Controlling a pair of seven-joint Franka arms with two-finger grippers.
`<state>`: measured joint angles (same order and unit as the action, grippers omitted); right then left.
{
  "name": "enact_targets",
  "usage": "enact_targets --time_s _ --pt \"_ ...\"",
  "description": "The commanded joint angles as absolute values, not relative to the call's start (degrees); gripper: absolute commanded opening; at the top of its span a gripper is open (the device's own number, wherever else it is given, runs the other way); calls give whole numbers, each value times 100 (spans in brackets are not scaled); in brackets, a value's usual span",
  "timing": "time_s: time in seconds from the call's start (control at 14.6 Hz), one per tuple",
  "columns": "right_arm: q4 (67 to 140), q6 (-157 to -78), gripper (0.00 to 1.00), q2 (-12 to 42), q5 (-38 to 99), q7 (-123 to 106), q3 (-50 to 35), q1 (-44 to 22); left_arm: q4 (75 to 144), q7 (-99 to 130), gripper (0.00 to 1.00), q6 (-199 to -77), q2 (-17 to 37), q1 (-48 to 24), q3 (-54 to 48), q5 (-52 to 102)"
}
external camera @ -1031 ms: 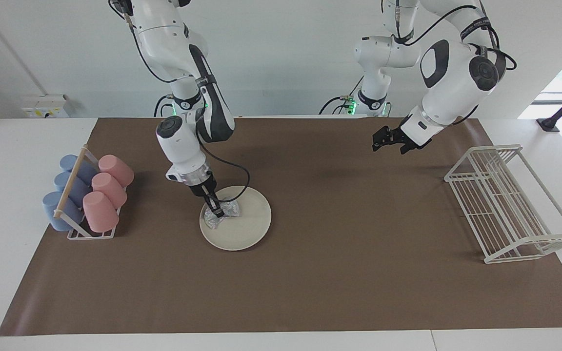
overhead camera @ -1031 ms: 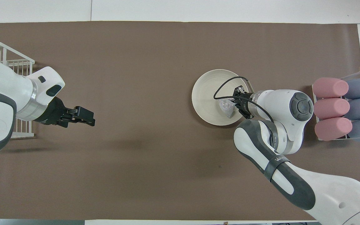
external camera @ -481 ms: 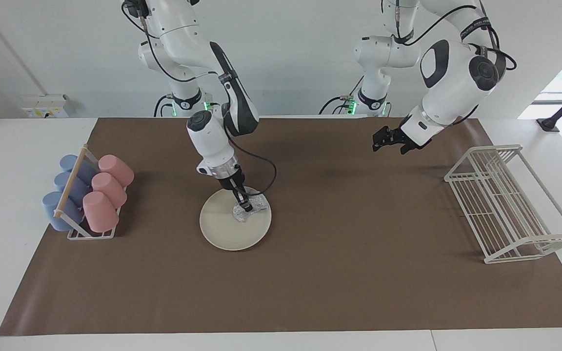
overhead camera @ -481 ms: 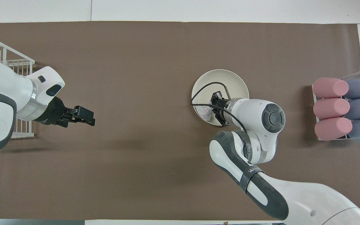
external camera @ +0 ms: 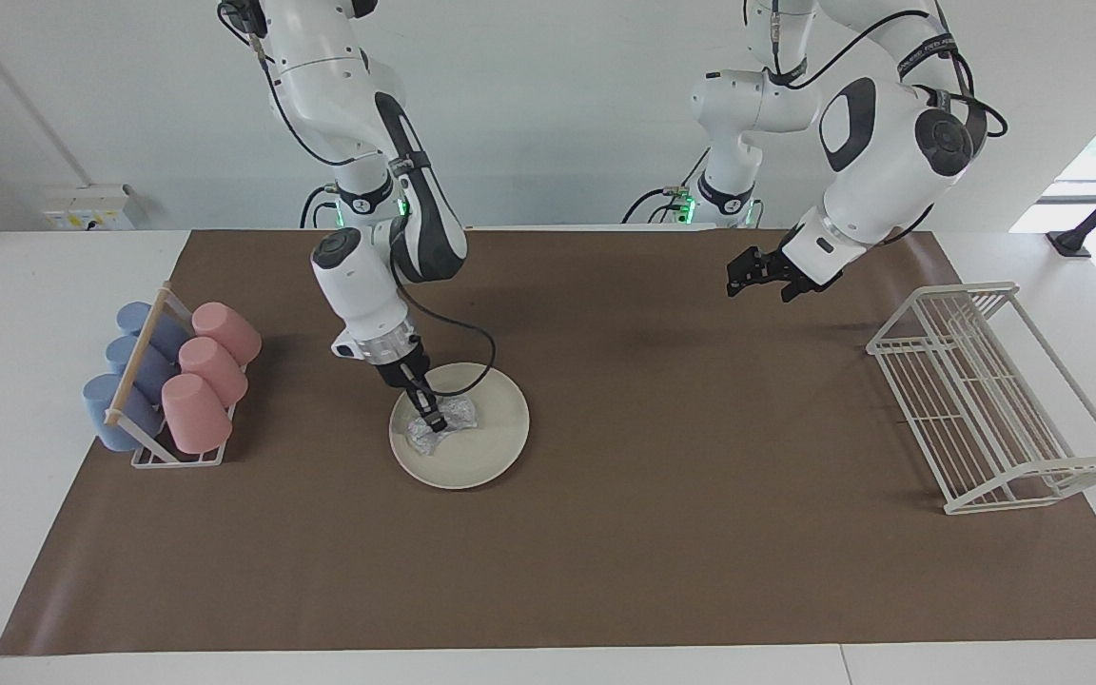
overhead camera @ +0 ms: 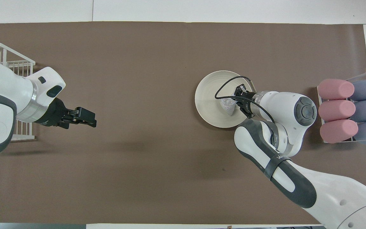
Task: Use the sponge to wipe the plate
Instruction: 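Rub the wiper in circles over the plate with the right gripper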
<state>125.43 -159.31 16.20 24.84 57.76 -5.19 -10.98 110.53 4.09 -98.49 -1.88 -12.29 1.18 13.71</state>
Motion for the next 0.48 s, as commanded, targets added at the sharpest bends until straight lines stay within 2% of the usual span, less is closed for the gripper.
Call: enact_targets --time_s 0.0,0.41 --pt "12542 -15908 0 1837 2619 5729 -554 -1160 11136 536 100 -9940 -290 -1204 88 1248" --pt "12542 -16197 0 1925 2619 7055 -554 -1985 11118 607 100 -9932 -281 -1230 88 1248"
